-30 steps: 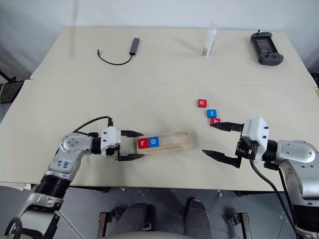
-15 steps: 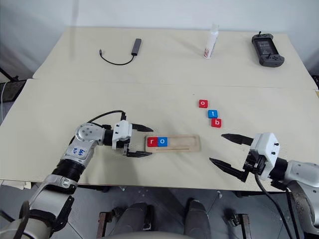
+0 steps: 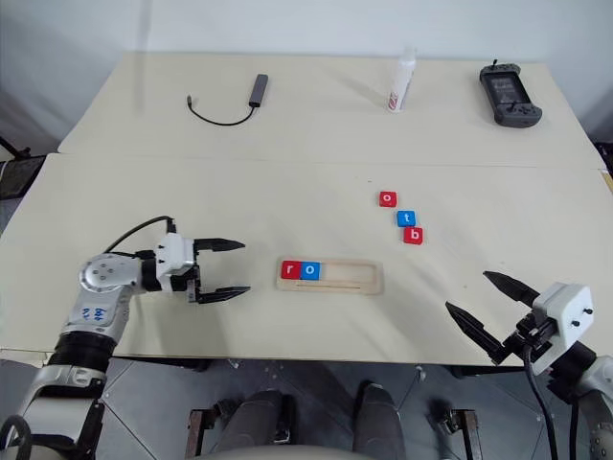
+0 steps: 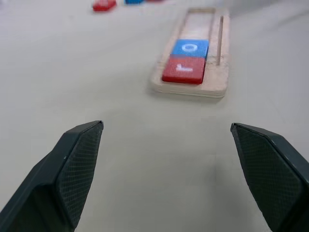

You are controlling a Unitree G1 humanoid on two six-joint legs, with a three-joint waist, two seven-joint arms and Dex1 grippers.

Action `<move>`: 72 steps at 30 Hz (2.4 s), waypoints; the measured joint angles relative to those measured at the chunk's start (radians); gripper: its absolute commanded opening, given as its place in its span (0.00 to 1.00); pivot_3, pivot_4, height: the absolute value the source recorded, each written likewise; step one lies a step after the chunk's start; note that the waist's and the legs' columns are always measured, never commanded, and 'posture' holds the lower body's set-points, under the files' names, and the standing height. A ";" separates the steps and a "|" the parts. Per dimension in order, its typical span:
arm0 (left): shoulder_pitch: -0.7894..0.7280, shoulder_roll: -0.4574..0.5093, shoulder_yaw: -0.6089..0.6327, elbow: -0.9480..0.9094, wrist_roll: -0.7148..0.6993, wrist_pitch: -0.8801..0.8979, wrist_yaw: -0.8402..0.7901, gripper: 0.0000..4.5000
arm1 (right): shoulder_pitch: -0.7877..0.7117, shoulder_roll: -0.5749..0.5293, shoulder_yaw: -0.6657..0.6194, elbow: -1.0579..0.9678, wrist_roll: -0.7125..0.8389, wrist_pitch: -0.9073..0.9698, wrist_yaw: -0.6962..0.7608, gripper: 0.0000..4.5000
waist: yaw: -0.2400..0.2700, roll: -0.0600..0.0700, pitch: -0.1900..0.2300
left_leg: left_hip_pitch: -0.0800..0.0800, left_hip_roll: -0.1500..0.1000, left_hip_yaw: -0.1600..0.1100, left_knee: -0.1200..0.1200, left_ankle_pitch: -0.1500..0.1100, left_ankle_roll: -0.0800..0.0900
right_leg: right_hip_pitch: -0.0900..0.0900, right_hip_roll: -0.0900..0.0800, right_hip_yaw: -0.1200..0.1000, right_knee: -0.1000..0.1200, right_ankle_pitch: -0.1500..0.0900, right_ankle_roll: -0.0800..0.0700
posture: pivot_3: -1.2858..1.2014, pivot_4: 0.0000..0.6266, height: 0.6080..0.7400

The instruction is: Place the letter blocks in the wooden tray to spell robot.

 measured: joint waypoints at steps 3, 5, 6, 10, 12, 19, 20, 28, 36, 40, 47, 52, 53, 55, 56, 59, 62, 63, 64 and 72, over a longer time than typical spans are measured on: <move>0.073 0.018 0.017 -0.097 -0.052 0.091 0.004 1.00 | 0.006 0.024 -0.002 0.020 -0.002 -0.028 -0.013 1.00 | 0.000 0.000 0.000 | 0.000 0.000 0.000 0.000 0.000 -0.001 | 0.000 0.000 0.000 0.000 0.000 0.000 | 0.52 0.24 1.00; 0.105 0.019 0.041 -0.146 -0.075 0.126 0.027 1.00 | -0.014 0.032 0.005 0.049 -0.007 -0.032 -0.029 1.00 | -0.001 0.000 0.000 | 0.000 0.000 0.000 0.000 0.000 -0.001 | 0.000 0.000 0.000 0.000 0.000 0.000 | 0.52 0.24 1.00; 0.108 0.018 0.045 -0.163 -0.084 0.139 0.039 1.00 | -0.028 0.031 0.013 0.063 -0.012 -0.029 -0.040 1.00 | -0.001 0.000 0.000 | 0.000 0.000 0.000 0.000 0.000 0.000 | 0.000 0.000 0.000 0.000 0.000 0.000 | 0.52 0.24 1.00; 0.122 0.012 0.059 -0.229 -0.092 0.177 0.080 1.00 | -0.182 -0.009 0.086 0.111 -0.036 0.018 -0.078 1.00 | -0.010 0.000 0.000 | 0.002 0.001 0.000 0.000 0.000 -0.001 | 0.000 0.000 0.001 0.001 0.000 0.000 | 0.52 0.24 1.00; 0.128 -0.011 0.062 -0.260 -0.093 0.200 0.107 1.00 | -0.326 -0.081 0.134 0.137 -0.046 0.097 -0.108 1.00 | -0.023 0.001 0.000 | 0.001 0.001 0.000 0.001 0.000 0.000 | -0.001 0.000 0.002 0.001 0.000 0.000 | 0.52 0.24 1.00; 0.140 -0.063 0.062 -0.343 -0.109 0.308 0.218 1.00 | -0.797 -0.239 0.419 0.293 -0.133 0.499 -0.181 1.00 | -0.023 0.000 0.000 | -0.003 0.001 0.001 0.000 0.000 -0.001 | -0.005 0.000 -0.001 0.002 -0.001 -0.002 | 0.52 0.24 1.00; 0.143 -0.065 0.062 -0.352 -0.109 0.324 0.231 1.00 | -0.848 -0.238 0.466 0.321 -0.147 0.538 -0.181 1.00 | -0.022 0.000 0.000 | -0.003 0.001 0.001 0.000 0.000 -0.001 | -0.005 0.000 -0.001 0.002 -0.001 -0.002 | 0.52 0.24 1.00; 0.194 -0.082 0.062 -0.429 -0.109 0.354 0.287 1.00 | -1.103 -0.179 0.611 0.493 -0.225 0.640 -0.181 1.00 | -0.023 0.000 0.000 | -0.005 0.001 0.001 0.000 -0.001 -0.001 | -0.006 0.000 -0.002 0.001 0.000 -0.002 | 0.52 0.24 1.00; 0.208 -0.089 0.063 -0.455 -0.107 0.350 0.323 1.00 | -1.106 -0.165 0.626 0.498 -0.239 0.681 -0.184 1.00 | -0.026 0.000 0.000 | -0.005 0.001 0.001 0.000 -0.001 -0.001 | -0.006 0.000 -0.002 0.001 0.000 -0.002 | 0.52 0.24 1.00; 0.208 -0.091 0.062 -0.455 -0.107 0.349 0.328 1.00 | -1.101 -0.141 0.607 0.473 -0.242 0.736 -0.239 1.00 | -0.025 0.000 0.000 | -0.005 0.001 0.001 0.000 -0.001 -0.001 | -0.006 0.000 -0.002 0.001 0.000 -0.002 | 0.52 0.24 1.00; 0.190 -0.093 0.048 -0.455 -0.102 0.335 0.325 1.00 | -0.991 -0.002 0.510 0.297 -0.254 0.948 -0.480 1.00 | -0.024 0.000 0.000 | -0.006 0.001 0.001 0.000 -0.001 -0.001 | -0.006 0.000 -0.003 0.001 0.000 -0.002 | 0.52 0.24 1.00; 0.185 -0.092 0.038 -0.454 -0.102 0.335 0.317 1.00 | -0.947 0.086 0.450 0.237 -0.260 1.027 -0.591 1.00 | -0.026 0.000 0.000 | -0.006 0.001 0.001 0.000 -0.001 -0.001 | -0.007 0.000 -0.002 0.001 0.000 -0.002 | 0.52 0.24 1.00; 0.185 -0.091 0.037 -0.454 -0.102 0.335 0.316 1.00 | -0.943 0.100 0.441 0.224 -0.262 1.037 -0.605 1.00 | -0.026 0.000 0.000 | -0.006 0.001 0.001 0.000 -0.001 -0.001 | -0.007 0.000 -0.002 0.001 0.000 -0.002 | 0.52 0.24 1.00; 0.183 -0.088 0.033 -0.454 -0.101 0.331 0.313 1.00 | -0.932 0.120 0.437 0.206 -0.265 1.044 -0.635 0.96 | -0.026 0.000 0.000 | -0.006 0.001 0.001 0.000 -0.001 -0.001 | -0.007 0.000 -0.002 0.001 0.000 -0.002 | 0.52 0.24 1.00; 0.183 -0.087 0.033 -0.454 -0.101 0.328 0.311 1.00 | -0.929 0.127 0.436 0.200 -0.266 1.047 -0.646 0.91 | -0.026 0.000 0.000 | -0.006 0.001 0.001 0.000 -0.001 -0.001 | -0.006 0.000 -0.002 0.001 0.000 -0.002 | 0.52 0.24 1.00; 0.183 -0.085 0.032 -0.454 -0.099 0.323 0.305 1.00 | -0.925 0.141 0.434 0.188 -0.277 1.051 -0.670 0.72 | -0.027 0.000 0.000 | -0.005 0.001 0.001 0.000 -0.001 -0.001 | -0.007 0.000 -0.002 0.001 0.000 -0.002 | 0.52 0.24 1.00; 0.183 -0.085 0.031 -0.455 -0.097 0.319 0.301 1.00 | -0.925 0.143 0.434 0.181 -0.278 1.061 -0.678 0.49 | -0.026 0.000 0.000 | -0.005 0.001 0.001 0.000 -0.001 -0.001 | -0.006 0.000 -0.002 0.001 0.000 -0.002 | 0.52 0.24 1.00; 0.183 -0.084 0.029 -0.455 -0.096 0.317 0.296 1.00 | -0.924 0.144 0.434 0.177 -0.278 1.064 -0.679 0.41 | -0.026 0.000 0.000 | -0.006 0.001 0.001 0.000 -0.001 -0.001 | -0.006 0.000 -0.002 0.001 0.000 -0.002 | 0.52 0.24 1.00; 0.183 -0.085 0.027 -0.455 -0.095 0.316 0.295 1.00 | -0.923 0.144 0.434 0.175 -0.278 1.066 -0.680 0.35 | -0.026 0.000 0.000 | -0.005 0.000 0.001 0.000 -0.001 -0.001 | -0.006 0.000 -0.002 0.001 0.000 -0.002 | 0.52 0.24 1.00; 0.140 -0.105 -0.047 -0.445 -0.081 0.304 0.245 1.00 | -0.848 0.143 0.338 0.004 -0.267 1.220 -0.695 0.33 | -0.024 0.000 0.000 | -0.006 0.000 0.001 0.000 -0.001 -0.001 | -0.007 0.000 -0.002 0.001 0.000 -0.002 | 0.52 0.24 1.00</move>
